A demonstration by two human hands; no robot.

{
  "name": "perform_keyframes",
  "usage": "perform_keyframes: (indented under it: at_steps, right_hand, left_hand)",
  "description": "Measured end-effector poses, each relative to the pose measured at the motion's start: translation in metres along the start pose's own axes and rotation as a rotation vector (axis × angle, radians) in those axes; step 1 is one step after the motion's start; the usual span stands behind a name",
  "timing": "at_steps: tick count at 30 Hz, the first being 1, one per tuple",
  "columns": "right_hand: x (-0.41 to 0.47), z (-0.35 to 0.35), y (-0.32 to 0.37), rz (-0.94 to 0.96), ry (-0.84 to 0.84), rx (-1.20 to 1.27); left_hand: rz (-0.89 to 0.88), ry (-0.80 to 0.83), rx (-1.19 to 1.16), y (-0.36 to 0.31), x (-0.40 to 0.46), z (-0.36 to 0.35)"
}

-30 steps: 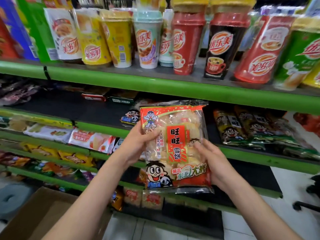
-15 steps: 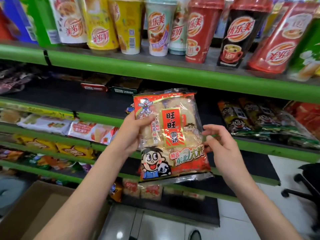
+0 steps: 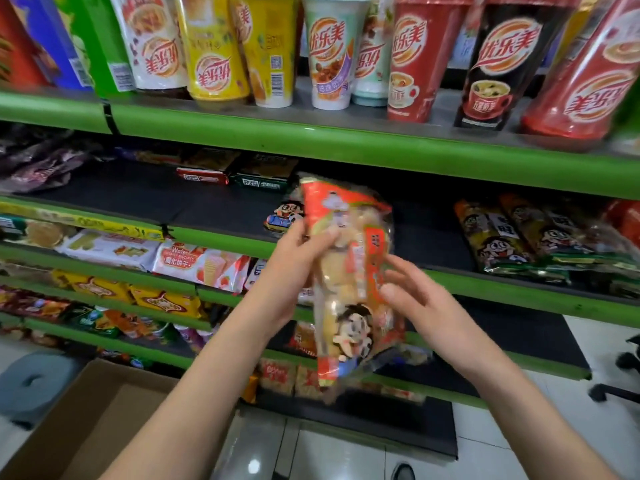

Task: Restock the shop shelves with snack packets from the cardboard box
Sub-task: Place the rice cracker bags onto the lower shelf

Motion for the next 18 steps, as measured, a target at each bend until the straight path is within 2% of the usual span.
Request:
perform_keyframes:
  at_steps: [2, 3, 4, 6, 8, 10, 11, 12, 15, 18]
  right_hand:
    - [-0.002, -0.024, 0.004, 0.029, 0.28, 0.333]
    - [-0.001, -0.028, 0.003, -0.014, 0.35, 0.552]
    - [0.001, -0.029, -0.001, -0.062, 0.376, 0.725]
    - [0.009, -0.021, -0.011, -0.089, 0.284, 0.868]
    - [0.014, -0.01, -0.021, -0.104, 0.205, 0.874]
    - [0.017, -0.003, -0.032, -0.15, 0.219, 0.893]
    - [0.016, -0.002, -0.036, -0.174, 0.251, 0.914]
    - [0.016, -0.001, -0.039, -0.194, 0.284, 0.939]
    - [0.017, 0.0, -0.044, -0.225, 0.338, 0.989]
    - [0.02, 0.002, -0.044, -0.2, 0.327, 0.976]
  left_hand:
    - [-0.039, 0.19, 0.087, -0.005, -0.012, -0.033]
    - [-0.043, 0.292, 0.14, -0.005, -0.018, -0.047]
    - [-0.052, 0.372, 0.193, -0.005, -0.022, -0.057]
    - [-0.063, 0.42, 0.182, -0.006, -0.022, -0.061]
    - [-0.124, 0.263, 0.185, -0.008, -0.009, -0.04]
    - [-0.193, 0.003, 0.393, -0.007, 0.006, -0.004]
    - [-0.168, -0.064, 0.446, -0.001, 0.01, 0.009]
    - [-0.083, -0.065, 0.371, 0.013, 0.011, 0.015]
    - [0.213, 0.074, -0.154, 0.048, 0.003, 0.0]
    - [0.222, 0.114, -0.311, 0.052, 0.0, -0.006]
Point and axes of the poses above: each hand's wrist, its own x-axis towards the middle knuckle, its own z-axis out of the back of the hand, y = z × x, the point moved 8 cm from there along x, towards the middle knuckle, and after that the axes turned 13 degrees about -z, right-handed, at the moved point
